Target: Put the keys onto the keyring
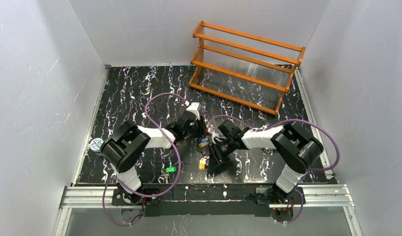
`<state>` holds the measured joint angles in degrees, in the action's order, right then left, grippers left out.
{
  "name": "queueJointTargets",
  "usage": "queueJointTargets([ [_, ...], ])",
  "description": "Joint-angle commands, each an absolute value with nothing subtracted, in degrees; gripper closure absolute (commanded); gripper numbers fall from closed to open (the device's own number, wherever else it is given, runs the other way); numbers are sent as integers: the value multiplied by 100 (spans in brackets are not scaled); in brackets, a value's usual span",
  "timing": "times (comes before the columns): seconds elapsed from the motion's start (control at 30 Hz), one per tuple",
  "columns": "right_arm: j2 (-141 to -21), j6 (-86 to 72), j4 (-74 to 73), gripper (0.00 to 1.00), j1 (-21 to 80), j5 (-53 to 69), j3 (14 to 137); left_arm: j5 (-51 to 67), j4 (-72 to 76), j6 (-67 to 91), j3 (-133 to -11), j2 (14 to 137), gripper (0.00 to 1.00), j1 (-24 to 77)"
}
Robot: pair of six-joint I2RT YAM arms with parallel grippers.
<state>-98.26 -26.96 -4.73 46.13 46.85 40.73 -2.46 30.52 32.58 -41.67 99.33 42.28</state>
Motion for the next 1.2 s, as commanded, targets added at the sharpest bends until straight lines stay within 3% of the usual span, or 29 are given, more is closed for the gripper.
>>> queueJointTargets([
  [0.0, -9000, -2434, -645, 58, 4300, 4372, 4136, 207, 2334, 2257, -4160, 9610, 59, 4094],
  [0.23, -8674, -2143, -461, 55, 3193, 4528, 3800, 281, 2719, 2179, -3224, 8126, 47, 4096],
  [0.5, -9254, -2138, -51, 57, 2746, 4499, 3841, 530, 3500, 2842, -1965, 6775, 46, 4103],
  [0.77, -9752, -2324, 433, 63, 2756, 4752, 4109, 669, 3911, 3139, -1300, 6114, 46, 4104],
  [1.03, -10035, -2636, 674, 62, 2782, 4792, 4303, 557, 3911, 3203, -1134, 5947, 46, 4100],
  [1.17, -10185, -2763, 696, 67, 2816, 4767, 4390, 570, 3911, 3226, -1141, 6000, 46, 4102],
])
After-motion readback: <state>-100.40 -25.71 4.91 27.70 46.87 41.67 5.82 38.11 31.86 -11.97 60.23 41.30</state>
